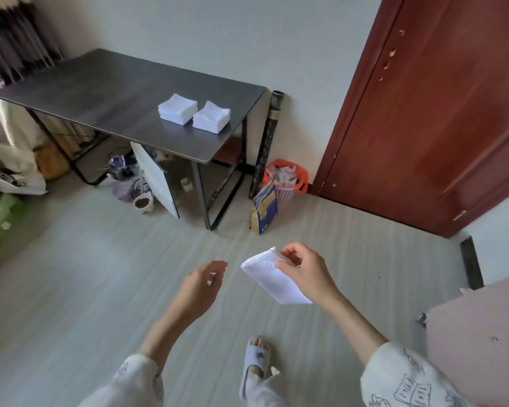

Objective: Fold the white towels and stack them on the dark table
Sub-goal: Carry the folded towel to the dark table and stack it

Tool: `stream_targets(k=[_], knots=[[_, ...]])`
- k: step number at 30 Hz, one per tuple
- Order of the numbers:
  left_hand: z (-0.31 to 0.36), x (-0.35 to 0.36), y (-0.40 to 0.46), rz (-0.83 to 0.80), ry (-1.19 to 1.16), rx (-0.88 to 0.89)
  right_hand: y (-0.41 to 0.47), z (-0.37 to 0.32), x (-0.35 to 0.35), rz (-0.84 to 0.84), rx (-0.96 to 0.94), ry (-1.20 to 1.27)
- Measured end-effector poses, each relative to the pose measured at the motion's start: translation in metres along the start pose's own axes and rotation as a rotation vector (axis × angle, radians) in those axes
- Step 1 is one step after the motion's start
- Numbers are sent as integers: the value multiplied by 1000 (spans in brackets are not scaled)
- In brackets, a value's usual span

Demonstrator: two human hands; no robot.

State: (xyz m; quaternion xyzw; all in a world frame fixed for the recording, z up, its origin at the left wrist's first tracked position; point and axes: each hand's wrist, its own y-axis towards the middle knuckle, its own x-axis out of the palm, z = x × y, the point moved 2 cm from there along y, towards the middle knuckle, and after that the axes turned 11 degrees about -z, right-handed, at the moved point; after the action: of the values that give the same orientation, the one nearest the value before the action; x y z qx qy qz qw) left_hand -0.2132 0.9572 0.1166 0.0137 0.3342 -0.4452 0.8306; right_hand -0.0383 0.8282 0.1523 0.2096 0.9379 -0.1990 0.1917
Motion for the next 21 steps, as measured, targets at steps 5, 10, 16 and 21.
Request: stream_targets(k=[5, 10, 16, 21], knots=[[-16, -70, 86, 30, -16, 8, 117, -51, 13, -118, -83, -68], [-12, -153, 179, -1, -28, 31, 235, -113, 28, -203, -178, -118], [-15, -230, 264, -20, -41, 89, 342, -178, 38, -257, -256, -157], [-32, -279, 342, 0, -32, 116, 427, -207, 44, -241, -249, -113]])
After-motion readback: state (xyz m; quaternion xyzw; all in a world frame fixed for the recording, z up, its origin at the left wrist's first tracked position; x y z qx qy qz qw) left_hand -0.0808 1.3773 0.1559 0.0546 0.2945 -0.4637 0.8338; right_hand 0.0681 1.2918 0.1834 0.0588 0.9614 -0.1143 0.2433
